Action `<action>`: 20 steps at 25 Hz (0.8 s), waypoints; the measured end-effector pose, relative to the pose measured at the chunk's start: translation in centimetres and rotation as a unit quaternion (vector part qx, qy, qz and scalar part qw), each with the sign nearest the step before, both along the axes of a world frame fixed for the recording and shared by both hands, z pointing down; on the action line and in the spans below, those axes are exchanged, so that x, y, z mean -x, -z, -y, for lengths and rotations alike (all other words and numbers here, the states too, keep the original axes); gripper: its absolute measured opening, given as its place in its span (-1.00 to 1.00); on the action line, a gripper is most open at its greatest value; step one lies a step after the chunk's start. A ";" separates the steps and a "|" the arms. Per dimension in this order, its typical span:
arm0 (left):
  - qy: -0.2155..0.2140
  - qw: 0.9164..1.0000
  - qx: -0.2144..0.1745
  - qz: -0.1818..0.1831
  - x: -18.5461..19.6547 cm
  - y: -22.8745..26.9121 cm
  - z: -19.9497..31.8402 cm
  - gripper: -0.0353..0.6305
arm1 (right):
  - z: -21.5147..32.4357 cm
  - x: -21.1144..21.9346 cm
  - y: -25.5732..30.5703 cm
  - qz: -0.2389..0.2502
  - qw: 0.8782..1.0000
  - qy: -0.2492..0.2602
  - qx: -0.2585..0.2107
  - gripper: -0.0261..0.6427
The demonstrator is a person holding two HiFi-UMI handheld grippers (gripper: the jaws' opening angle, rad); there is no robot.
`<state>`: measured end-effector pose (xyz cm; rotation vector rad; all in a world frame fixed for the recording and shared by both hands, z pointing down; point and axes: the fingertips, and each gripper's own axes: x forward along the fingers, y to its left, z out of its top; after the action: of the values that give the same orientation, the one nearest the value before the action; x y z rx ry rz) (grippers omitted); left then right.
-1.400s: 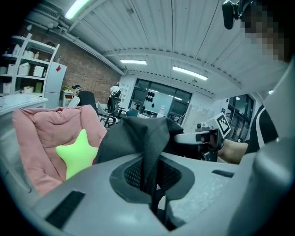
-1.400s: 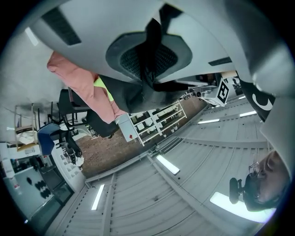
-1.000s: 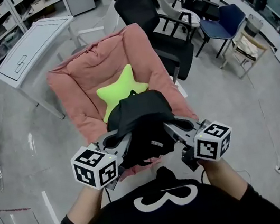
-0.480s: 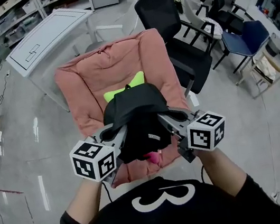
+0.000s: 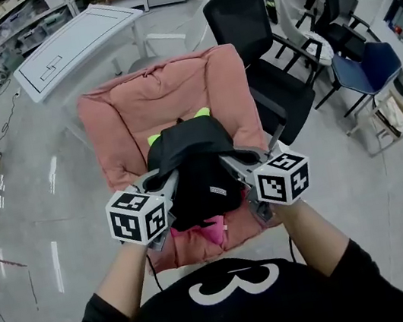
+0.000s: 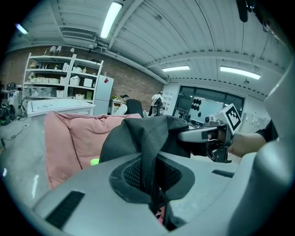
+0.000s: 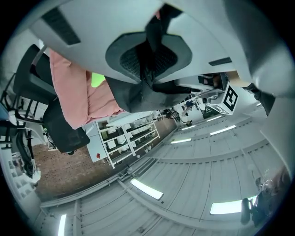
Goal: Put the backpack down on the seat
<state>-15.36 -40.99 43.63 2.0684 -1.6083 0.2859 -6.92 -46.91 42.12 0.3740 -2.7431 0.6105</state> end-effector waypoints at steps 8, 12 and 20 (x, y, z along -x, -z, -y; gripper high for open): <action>0.019 0.999 0.024 0.008 1.3 -4.3 2.7 -0.86 | 2.8 1.4 -4.4 -0.035 0.999 0.014 -0.008 -0.88; 0.042 0.998 0.042 -0.002 2.2 -7.0 3.3 -0.85 | 3.5 2.3 -7.0 -0.053 0.998 0.024 -0.010 -0.87; 0.054 0.997 0.052 -0.011 3.7 -9.8 4.2 -0.84 | 4.3 3.8 -9.7 -0.066 0.996 0.044 -0.042 -0.87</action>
<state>-19.05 -45.18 53.45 1.8929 -1.6502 0.3020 -10.70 -51.25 51.83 0.2989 -2.6484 0.4342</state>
